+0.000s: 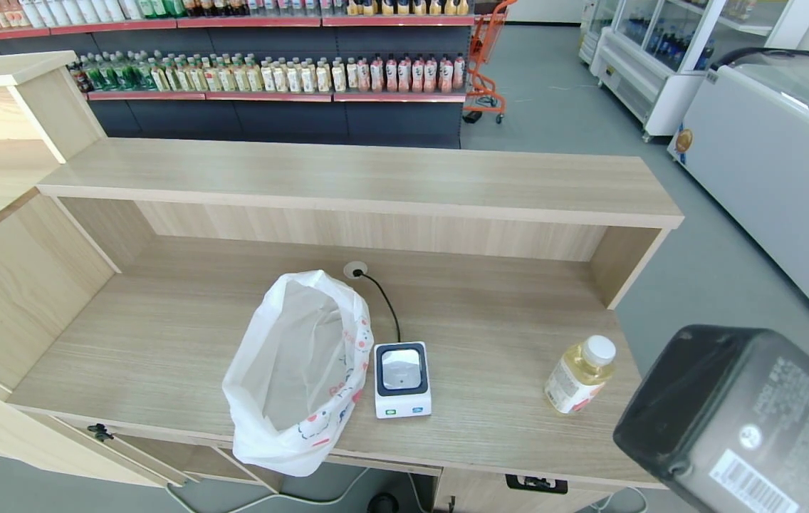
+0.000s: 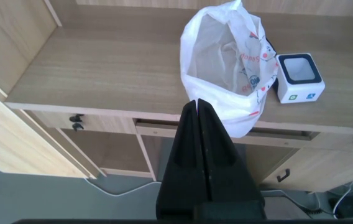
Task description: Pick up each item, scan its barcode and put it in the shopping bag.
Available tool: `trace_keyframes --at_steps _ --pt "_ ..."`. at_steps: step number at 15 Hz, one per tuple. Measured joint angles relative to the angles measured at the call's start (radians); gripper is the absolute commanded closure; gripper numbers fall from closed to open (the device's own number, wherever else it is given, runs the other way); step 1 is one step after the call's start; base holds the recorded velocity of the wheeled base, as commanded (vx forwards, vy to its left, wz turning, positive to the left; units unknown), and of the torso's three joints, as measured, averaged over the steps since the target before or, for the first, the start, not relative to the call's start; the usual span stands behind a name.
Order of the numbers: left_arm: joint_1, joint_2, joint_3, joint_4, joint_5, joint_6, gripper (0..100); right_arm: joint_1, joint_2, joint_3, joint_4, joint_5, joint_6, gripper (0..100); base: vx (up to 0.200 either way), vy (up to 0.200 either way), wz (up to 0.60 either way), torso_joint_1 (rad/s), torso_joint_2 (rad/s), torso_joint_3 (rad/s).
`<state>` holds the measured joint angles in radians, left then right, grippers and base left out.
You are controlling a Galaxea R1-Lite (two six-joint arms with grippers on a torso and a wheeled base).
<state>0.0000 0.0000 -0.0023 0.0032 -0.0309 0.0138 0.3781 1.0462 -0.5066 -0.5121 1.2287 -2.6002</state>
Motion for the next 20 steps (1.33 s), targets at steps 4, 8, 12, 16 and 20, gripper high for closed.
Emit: trace_keyframes --at_steps 4,8,12,16,20 --pt "0.000 0.000 0.000 0.000 0.000 0.000 100 -0.002 -0.002 -0.001 0.003 -0.001 0.000 100 0.000 0.000 0.00 0.000 0.00 0.000" --pt "0.000 0.000 0.000 0.000 0.000 0.000 100 -0.132 -0.007 -0.012 0.135 -0.076 0.210 100 0.000 0.000 0.00 0.000 0.00 0.000" --pt "0.000 0.000 0.000 0.000 0.000 0.000 100 -0.266 -0.093 -0.020 0.282 -0.375 0.945 100 0.000 0.000 0.00 0.000 0.00 0.000" --pt "0.000 0.000 0.000 0.000 0.000 0.000 100 -0.315 -0.179 -0.049 0.405 -0.479 1.650 100 0.000 0.000 0.00 0.000 0.00 0.000" --pt "0.000 0.000 0.000 0.000 0.000 0.000 100 -0.321 -0.197 -0.089 0.493 -0.718 2.612 100 0.000 0.000 0.00 0.000 0.00 0.000"
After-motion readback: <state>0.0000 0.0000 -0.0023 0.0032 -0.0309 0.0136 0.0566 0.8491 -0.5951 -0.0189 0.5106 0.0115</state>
